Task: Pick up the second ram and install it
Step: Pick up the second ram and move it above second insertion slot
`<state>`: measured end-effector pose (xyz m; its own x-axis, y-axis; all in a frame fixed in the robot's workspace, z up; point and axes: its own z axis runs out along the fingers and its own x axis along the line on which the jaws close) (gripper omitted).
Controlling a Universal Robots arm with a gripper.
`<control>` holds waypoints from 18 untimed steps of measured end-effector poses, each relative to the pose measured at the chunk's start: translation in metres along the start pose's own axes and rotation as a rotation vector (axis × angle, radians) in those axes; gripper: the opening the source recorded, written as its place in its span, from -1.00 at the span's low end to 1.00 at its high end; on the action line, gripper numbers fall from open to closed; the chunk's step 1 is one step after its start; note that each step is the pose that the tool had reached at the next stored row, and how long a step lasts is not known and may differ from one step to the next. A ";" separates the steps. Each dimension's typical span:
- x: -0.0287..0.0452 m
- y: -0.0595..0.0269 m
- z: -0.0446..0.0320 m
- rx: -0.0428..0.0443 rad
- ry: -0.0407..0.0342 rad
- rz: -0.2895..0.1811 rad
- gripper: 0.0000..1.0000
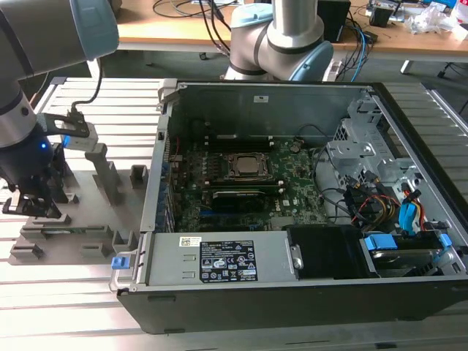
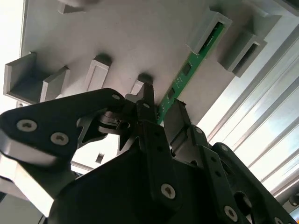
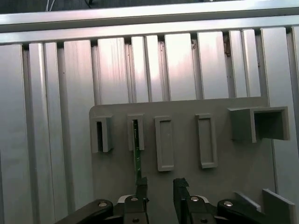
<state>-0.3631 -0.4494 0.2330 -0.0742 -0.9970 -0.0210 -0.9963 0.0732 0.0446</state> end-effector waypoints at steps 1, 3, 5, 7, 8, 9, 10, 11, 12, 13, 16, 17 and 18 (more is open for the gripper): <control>0.0070 -0.0008 0.0044 0.0000 0.0002 -0.008 -0.28; 0.0105 -0.0027 0.0091 -0.0003 0.0007 -0.015 -0.28; 0.0134 -0.0076 0.0155 -0.0007 0.0015 -0.024 -0.28; 0.0154 -0.0122 0.0226 -0.0009 0.0020 -0.034 -0.28; 0.0162 -0.0127 0.0295 -0.0012 0.0025 -0.043 -0.28; 0.0169 -0.0129 0.0328 -0.0014 0.0027 -0.047 -0.28; 0.0170 -0.0130 0.0330 -0.0013 0.0026 -0.047 -0.28; 0.0170 -0.0129 0.0330 -0.0013 0.0027 -0.047 -0.28; 0.0170 -0.0130 0.0330 -0.0013 0.0026 -0.047 -0.28; 0.0170 -0.0130 0.0330 -0.0013 0.0026 -0.047 -0.28; 0.0170 -0.0130 0.0329 -0.0013 0.0027 -0.048 -0.30; 0.0170 -0.0130 0.0330 -0.0013 0.0026 -0.048 -0.57; 0.0170 -0.0130 0.0330 -0.0013 0.0027 -0.048 -0.73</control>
<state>-0.3528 -0.4665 0.1992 -0.0261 -0.9994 -0.0204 -0.9987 0.0252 0.0449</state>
